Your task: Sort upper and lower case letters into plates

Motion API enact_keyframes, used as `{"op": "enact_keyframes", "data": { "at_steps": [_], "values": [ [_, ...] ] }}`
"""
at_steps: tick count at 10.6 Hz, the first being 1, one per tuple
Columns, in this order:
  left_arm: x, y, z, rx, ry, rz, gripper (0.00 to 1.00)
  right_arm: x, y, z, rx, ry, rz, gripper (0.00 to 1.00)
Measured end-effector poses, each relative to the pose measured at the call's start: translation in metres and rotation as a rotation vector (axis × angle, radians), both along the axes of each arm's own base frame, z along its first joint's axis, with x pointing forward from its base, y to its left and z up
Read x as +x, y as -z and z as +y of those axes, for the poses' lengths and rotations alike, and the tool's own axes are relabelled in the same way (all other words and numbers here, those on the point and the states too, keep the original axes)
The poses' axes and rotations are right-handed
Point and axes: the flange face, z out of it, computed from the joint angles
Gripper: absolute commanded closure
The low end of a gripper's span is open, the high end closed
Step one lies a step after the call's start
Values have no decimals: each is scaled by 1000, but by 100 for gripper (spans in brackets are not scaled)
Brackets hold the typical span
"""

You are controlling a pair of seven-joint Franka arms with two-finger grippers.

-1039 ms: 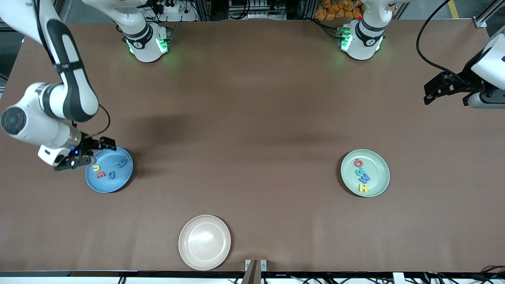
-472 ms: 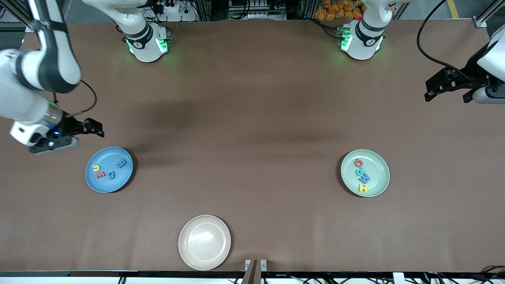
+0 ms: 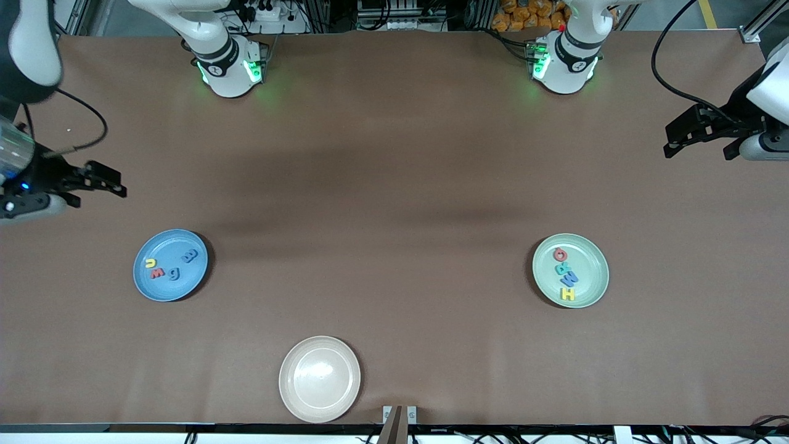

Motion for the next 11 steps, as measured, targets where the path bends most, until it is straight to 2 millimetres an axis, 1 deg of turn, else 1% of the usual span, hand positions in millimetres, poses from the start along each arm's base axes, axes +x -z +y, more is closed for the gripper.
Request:
{"op": "enact_keyframes", "data": {
  "at_steps": [1,2,4,5,6,7,11],
  "values": [
    [0,0,4,0,-3,1,0,-3,-27,0,-1,-1,-1,0],
    [0,0,8,1,-7,2,0,-7,-47,-2,-5,1,-4,0],
    [0,0,12,1,-6,3,0,-15,-78,-8,-31,70,-3,0],
    [0,0,12,1,-5,3,0,-18,-90,-7,-44,112,-1,0],
    [0,-1,12,1,-6,1,0,-20,-99,-5,-51,133,-6,0],
    [-1,-3,12,1,-6,-2,0,-20,-103,-5,-54,141,-11,0],
    [-3,-6,12,2,-5,-9,0,-20,-104,-5,-57,149,-12,0]
  ]
}}
